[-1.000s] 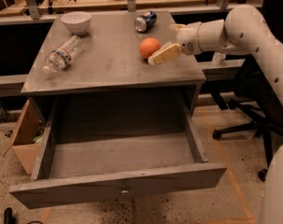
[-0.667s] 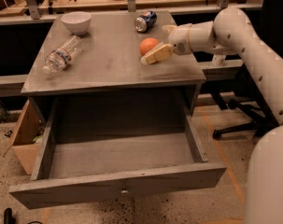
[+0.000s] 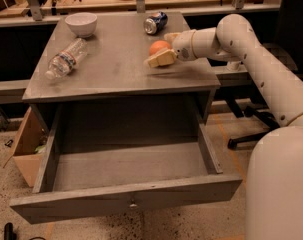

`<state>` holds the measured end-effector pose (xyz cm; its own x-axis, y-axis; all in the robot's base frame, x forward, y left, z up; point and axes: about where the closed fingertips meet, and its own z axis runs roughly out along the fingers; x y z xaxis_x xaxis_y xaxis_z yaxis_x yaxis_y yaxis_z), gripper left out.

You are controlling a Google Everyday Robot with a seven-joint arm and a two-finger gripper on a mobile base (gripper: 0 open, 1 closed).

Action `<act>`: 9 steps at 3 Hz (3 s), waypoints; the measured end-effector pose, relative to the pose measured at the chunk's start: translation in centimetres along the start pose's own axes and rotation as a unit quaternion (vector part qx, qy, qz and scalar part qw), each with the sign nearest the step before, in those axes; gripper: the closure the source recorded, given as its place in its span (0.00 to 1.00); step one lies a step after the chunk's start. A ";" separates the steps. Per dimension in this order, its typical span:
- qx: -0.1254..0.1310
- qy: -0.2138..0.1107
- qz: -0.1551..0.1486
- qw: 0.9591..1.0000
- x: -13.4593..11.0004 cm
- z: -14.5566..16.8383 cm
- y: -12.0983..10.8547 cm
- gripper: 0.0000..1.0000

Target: Place orange into top drawer

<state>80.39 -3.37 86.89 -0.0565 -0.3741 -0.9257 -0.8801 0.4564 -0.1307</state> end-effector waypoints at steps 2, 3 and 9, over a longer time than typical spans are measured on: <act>-0.020 0.010 0.010 1.000 1.7 -0.2 0.7 0.65; -0.038 -0.011 0.003 0.999 1.0 -2.9 2.3 0.87; -0.182 -0.069 0.016 0.981 2.7 -9.7 19.4 1.00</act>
Offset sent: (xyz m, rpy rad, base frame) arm -0.0226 -0.0234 -0.0303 -0.0247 0.0937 0.0561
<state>58.60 -3.38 85.28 -0.0451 -0.2395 -0.9699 -0.9902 0.1392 0.0117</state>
